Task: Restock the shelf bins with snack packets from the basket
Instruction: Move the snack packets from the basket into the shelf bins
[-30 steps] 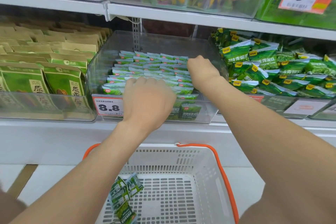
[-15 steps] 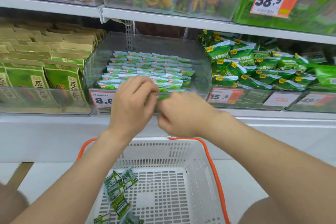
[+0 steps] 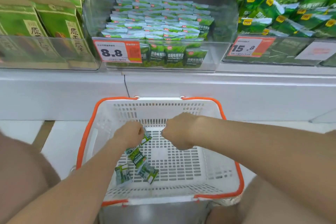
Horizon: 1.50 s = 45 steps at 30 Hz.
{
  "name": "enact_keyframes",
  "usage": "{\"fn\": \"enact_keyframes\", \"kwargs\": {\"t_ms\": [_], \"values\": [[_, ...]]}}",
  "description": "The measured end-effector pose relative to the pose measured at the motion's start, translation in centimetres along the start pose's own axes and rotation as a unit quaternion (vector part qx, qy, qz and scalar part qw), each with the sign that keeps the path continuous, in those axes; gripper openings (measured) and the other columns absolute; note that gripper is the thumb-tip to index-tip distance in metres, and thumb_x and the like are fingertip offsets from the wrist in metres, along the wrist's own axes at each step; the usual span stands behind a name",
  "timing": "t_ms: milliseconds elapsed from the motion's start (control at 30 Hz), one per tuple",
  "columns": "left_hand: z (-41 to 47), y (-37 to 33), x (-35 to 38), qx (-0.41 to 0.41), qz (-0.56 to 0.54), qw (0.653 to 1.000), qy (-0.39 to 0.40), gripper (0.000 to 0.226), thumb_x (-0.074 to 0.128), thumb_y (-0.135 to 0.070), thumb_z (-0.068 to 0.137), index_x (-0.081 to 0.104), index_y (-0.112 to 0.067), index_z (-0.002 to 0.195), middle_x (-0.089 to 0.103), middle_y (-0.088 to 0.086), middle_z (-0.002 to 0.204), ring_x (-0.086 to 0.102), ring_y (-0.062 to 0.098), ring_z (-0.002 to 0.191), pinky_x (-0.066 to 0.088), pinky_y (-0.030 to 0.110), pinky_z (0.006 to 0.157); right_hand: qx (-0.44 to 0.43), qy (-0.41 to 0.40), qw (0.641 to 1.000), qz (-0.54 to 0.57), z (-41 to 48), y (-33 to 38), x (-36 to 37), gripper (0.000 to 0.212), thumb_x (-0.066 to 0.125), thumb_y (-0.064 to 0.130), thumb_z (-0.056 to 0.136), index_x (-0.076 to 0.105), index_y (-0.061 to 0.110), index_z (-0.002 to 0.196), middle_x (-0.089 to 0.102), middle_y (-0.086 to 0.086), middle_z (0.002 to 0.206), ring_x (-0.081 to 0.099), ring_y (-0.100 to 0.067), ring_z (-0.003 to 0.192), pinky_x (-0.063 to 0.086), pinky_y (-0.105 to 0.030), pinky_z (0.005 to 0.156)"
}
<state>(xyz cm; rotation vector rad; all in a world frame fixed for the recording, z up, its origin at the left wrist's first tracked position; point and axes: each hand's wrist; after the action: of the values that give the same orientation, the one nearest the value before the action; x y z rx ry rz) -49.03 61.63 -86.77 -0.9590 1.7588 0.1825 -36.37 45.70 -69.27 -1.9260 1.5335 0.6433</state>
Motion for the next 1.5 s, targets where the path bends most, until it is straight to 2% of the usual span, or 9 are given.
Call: {"fn": "enact_keyframes", "kwargs": {"t_ms": [133, 367, 500, 567, 633, 967, 1133, 1300, 1500], "values": [[0.6, 1.8, 3.8, -0.011, 0.080, 0.986, 0.148, 0.024, 0.046, -0.013, 0.102, 0.070, -0.015, 0.107, 0.069, 0.009, 0.118, 0.063, 0.025, 0.093, 0.055, 0.040, 0.086, -0.029, -0.004, 0.999, -0.012, 1.5, 0.5, 0.2, 0.013, 0.048, 0.003, 0.101, 0.050, 0.016, 0.102, 0.042, -0.001, 0.084, 0.048, -0.018, 0.065, 0.038, -0.033, 0.052], [1.9, 2.0, 7.5, 0.017, 0.151, 0.938, 0.313, 0.068, 0.045, 0.009, 0.099, 0.037, -0.024, 0.158, 0.007, 0.014, 0.170, 0.058, 0.025, 0.080, 0.050, 0.026, 0.066, -0.038, -0.033, 0.999, -0.006, 2.7, -0.7, -0.4, 0.013, 0.049, 0.004, 0.100, 0.049, 0.016, 0.105, 0.040, 0.000, 0.080, 0.048, -0.017, 0.064, 0.042, -0.033, 0.054], [2.0, 1.4, 8.5, 0.066, 0.173, 0.951, 0.247, 0.050, 0.058, -0.001, 0.102, 0.044, 0.008, 0.148, 0.043, 0.021, 0.154, 0.051, 0.034, 0.134, 0.046, 0.005, 0.077, -0.026, -0.007, 0.999, -0.018, 3.1, -1.1, 0.4, 0.014, 0.050, 0.003, 0.098, 0.055, 0.013, 0.106, 0.044, -0.001, 0.082, 0.046, -0.017, 0.062, 0.037, -0.032, 0.051], [1.4, 1.2, 8.6, 0.023, 0.128, 0.972, 0.194, 0.044, 0.073, -0.010, 0.095, 0.059, -0.005, 0.136, 0.041, 0.015, 0.150, 0.059, 0.027, 0.121, 0.051, 0.026, 0.098, -0.020, 0.002, 1.000, -0.022, 3.2, -1.2, 0.7, 0.019, 0.051, 0.003, 0.097, 0.059, 0.014, 0.110, 0.046, -0.001, 0.083, 0.045, -0.016, 0.060, 0.033, -0.030, 0.048], [1.3, 1.5, 8.8, -0.008, 0.114, 0.974, 0.197, 0.044, 0.081, -0.014, 0.088, 0.062, -0.010, 0.128, 0.039, 0.011, 0.147, 0.063, 0.023, 0.108, 0.053, 0.033, 0.094, -0.020, 0.002, 1.000, -0.024, 3.3, -1.1, 0.8, 0.019, 0.051, 0.004, 0.097, 0.061, 0.014, 0.110, 0.047, 0.000, 0.082, 0.044, -0.016, 0.059, 0.032, -0.030, 0.047], [1.3, 1.0, 9.3, 0.063, 0.133, 0.966, 0.215, 0.013, 0.070, -0.016, 0.096, 0.063, -0.015, 0.107, 0.065, 0.005, 0.113, 0.064, 0.023, 0.099, 0.053, 0.035, 0.087, -0.016, -0.009, 1.000, -0.018, 2.5, -0.7, 0.3, 0.014, 0.049, 0.005, 0.100, 0.045, 0.018, 0.095, 0.043, 0.000, 0.082, 0.045, -0.015, 0.062, 0.035, -0.030, 0.050], [0.8, 0.9, 10.3, 0.095, 0.057, 0.964, 0.242, 0.068, 0.073, -0.008, 0.093, 0.041, -0.032, 0.148, 0.040, -0.003, 0.145, 0.055, 0.027, 0.123, 0.052, 0.044, 0.100, -0.014, -0.018, 1.000, 0.000, 1.8, -0.7, 0.1, 0.011, 0.050, 0.007, 0.101, 0.047, 0.017, 0.103, 0.033, 0.001, 0.081, 0.047, -0.015, 0.065, 0.039, -0.031, 0.053], [0.9, 0.4, 11.1, 0.102, 0.100, 0.955, 0.258, 0.042, 0.072, -0.016, 0.096, 0.054, -0.023, 0.134, 0.043, 0.003, 0.140, 0.055, 0.027, 0.114, 0.050, 0.039, 0.094, -0.010, -0.008, 1.000, -0.007, 1.1, -0.6, 0.7, 0.014, 0.049, 0.003, 0.099, 0.051, 0.017, 0.103, 0.039, 0.000, 0.082, 0.046, -0.015, 0.063, 0.037, -0.030, 0.051], [1.8, -1.0, 7.4, 0.066, -0.120, 0.966, 0.217, 0.039, 0.083, -0.034, 0.090, 0.057, -0.027, 0.118, 0.054, 0.000, 0.128, 0.062, 0.024, 0.101, 0.055, 0.038, 0.085, 0.002, -0.006, 1.000, 0.003, 0.8, -1.0, 1.1, 0.012, 0.053, 0.004, 0.099, 0.051, 0.015, 0.102, 0.040, 0.000, 0.084, 0.047, -0.015, 0.064, 0.037, -0.030, 0.051]]}}
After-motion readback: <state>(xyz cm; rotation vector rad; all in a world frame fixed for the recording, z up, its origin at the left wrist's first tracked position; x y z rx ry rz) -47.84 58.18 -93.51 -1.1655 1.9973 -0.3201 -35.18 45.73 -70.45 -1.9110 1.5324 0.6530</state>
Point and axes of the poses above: each hand's wrist, its own z-axis towards the middle knuckle, its own x-axis out of the palm, y = z × x
